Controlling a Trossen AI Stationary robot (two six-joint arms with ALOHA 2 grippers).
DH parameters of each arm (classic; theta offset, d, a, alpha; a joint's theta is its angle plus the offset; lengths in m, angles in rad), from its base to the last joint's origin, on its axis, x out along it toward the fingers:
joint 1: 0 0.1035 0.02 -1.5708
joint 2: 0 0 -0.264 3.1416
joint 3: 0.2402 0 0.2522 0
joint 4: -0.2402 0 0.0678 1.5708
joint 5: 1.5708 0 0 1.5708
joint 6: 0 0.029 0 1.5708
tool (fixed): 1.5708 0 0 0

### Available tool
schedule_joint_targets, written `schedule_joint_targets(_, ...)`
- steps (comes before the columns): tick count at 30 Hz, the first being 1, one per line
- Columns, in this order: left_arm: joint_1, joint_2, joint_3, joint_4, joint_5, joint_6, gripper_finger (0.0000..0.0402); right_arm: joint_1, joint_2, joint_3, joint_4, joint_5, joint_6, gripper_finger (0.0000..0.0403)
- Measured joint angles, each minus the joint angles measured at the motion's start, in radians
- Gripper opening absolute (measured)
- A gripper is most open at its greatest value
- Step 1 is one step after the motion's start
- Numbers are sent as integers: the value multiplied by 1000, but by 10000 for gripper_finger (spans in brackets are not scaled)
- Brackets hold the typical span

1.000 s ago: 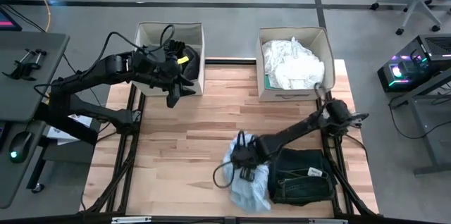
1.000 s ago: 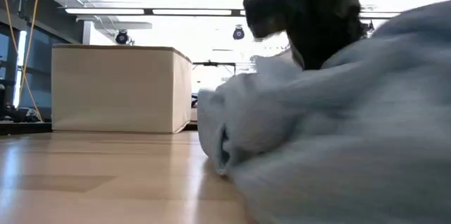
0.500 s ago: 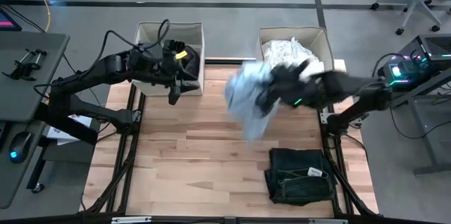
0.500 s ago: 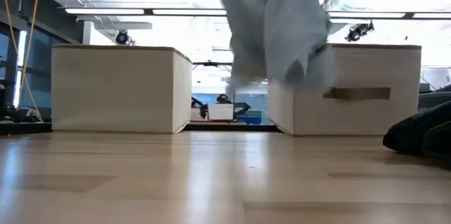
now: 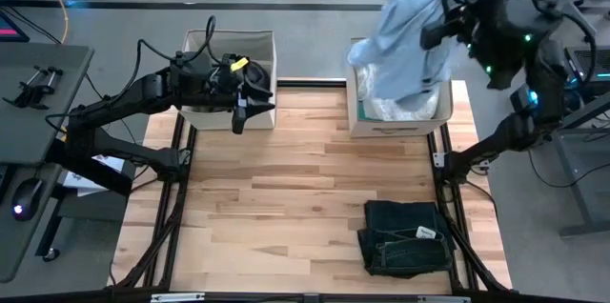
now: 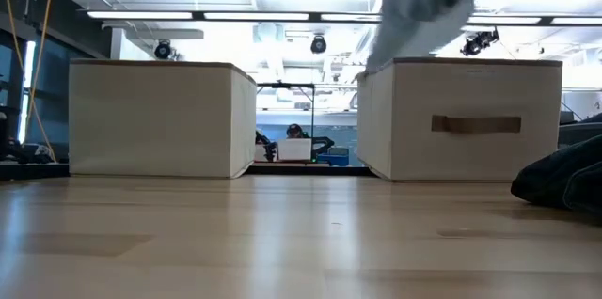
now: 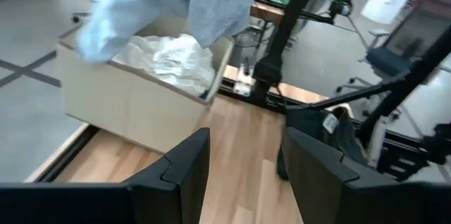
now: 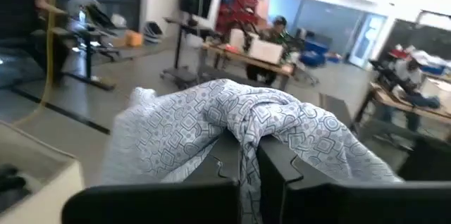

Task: Sort clothes
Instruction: Put the light blue patterned patient gown into the right laundry organizer

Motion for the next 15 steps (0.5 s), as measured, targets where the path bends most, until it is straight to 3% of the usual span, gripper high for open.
schedule_joint_targets(9, 0, 0, 0, 5, -81, -20, 160, -300, -31, -246, -246, -509, 302, 1)
schedule_joint_targets(15, 0, 0, 0, 12, -81, -43, 160, -465, -32, -575, -189, -720, 309, 1)
